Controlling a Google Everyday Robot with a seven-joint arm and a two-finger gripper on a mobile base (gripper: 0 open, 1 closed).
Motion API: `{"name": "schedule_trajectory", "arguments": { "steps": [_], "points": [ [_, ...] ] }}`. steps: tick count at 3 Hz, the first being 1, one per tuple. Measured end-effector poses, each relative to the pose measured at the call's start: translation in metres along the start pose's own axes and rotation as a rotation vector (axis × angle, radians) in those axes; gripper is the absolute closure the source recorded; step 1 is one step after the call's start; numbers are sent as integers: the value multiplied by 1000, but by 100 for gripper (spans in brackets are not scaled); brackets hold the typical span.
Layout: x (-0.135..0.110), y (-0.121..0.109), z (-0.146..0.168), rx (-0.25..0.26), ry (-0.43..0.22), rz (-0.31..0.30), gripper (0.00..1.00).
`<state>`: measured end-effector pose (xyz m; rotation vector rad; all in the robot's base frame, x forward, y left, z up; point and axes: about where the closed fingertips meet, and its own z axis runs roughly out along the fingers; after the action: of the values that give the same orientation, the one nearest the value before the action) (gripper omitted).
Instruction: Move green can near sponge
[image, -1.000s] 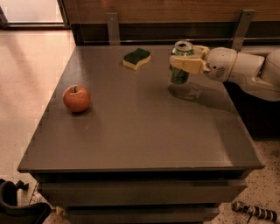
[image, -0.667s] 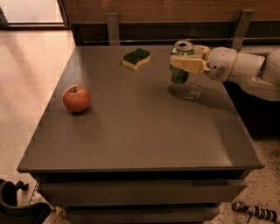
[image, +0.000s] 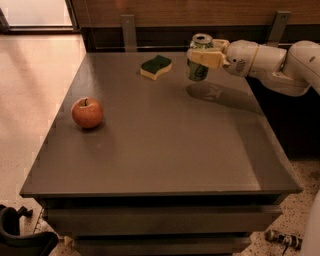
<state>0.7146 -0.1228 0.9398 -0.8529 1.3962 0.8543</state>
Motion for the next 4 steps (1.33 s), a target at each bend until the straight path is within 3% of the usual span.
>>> {"name": "schedule_trajectory", "arguments": {
  "steps": [1,2,3,4],
  "points": [
    [6,-28,31,-10,-11,19,100],
    [28,-47,48,-1,-5,51,100],
    [50,-56,51,28,29,65,100],
    [53,-55,55,25,31,68,85]
  ]
}}
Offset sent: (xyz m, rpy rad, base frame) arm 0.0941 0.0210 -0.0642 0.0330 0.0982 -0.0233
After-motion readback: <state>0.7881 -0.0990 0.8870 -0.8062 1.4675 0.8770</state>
